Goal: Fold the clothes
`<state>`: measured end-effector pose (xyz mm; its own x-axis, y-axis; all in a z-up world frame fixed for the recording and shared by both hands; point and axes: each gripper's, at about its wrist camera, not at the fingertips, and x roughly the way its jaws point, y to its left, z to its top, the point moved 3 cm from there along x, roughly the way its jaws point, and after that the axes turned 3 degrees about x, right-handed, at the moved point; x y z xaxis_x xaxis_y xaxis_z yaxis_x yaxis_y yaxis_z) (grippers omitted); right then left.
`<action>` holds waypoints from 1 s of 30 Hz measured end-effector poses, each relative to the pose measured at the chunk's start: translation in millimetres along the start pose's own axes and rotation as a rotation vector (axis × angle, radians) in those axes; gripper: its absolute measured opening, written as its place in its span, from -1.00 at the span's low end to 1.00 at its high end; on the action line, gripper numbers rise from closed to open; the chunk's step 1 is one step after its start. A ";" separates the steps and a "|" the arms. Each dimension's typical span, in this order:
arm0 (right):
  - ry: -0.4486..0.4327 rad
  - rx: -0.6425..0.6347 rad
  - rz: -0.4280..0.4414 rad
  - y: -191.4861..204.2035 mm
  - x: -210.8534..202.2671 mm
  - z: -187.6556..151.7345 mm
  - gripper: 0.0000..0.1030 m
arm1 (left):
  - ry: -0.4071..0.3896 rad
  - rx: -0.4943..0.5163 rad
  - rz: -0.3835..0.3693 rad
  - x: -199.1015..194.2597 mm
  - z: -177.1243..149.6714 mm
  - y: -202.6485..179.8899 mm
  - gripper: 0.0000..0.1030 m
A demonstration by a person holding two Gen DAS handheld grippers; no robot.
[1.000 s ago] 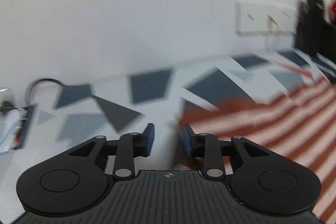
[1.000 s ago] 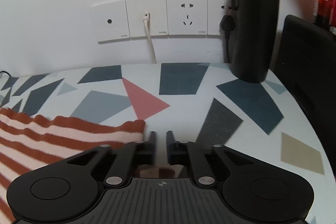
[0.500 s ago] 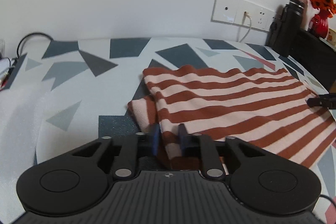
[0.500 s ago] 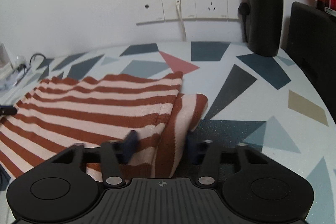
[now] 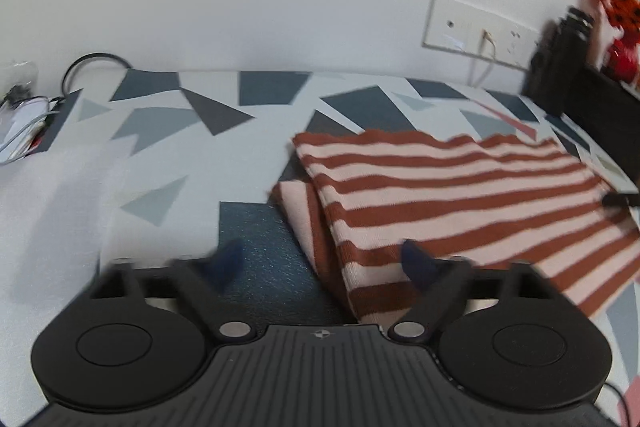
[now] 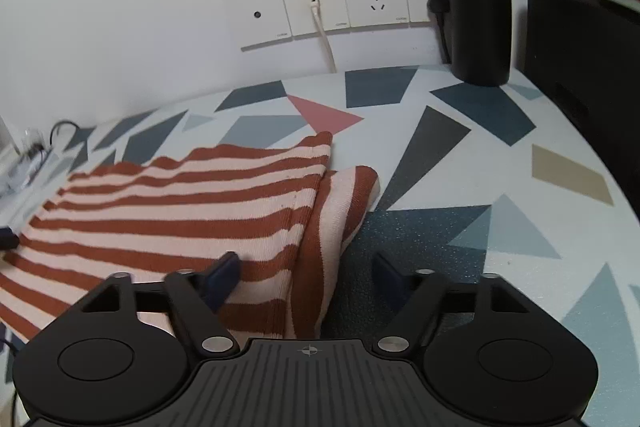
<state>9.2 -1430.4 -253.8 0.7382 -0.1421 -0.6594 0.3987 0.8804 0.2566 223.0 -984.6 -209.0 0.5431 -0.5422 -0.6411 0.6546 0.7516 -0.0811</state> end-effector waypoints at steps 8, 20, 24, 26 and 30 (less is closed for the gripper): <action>0.022 -0.033 -0.049 10.6 17.1 -4.3 0.85 | 0.043 0.010 0.004 21.1 -5.4 -17.5 0.99; -0.069 -0.069 -0.077 20.8 22.8 -14.9 0.99 | 0.028 0.005 0.013 32.4 -10.0 -27.9 0.99; -0.077 -0.070 -0.079 21.9 22.0 -15.8 0.99 | 0.010 0.000 0.016 32.7 -10.9 -28.7 0.99; -0.078 -0.068 -0.077 21.1 22.0 -15.6 0.99 | 0.001 -0.003 0.018 32.9 -11.3 -29.1 0.99; -0.082 -0.074 -0.095 23.9 22.5 -16.5 0.99 | -0.004 -0.004 0.019 32.7 -11.8 -29.5 0.99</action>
<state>26.3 -1405.1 -274.1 0.7421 -0.2603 -0.6176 0.4302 0.8916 0.1411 215.2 -1020.1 -236.5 0.5577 -0.5289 -0.6397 0.6417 0.7636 -0.0720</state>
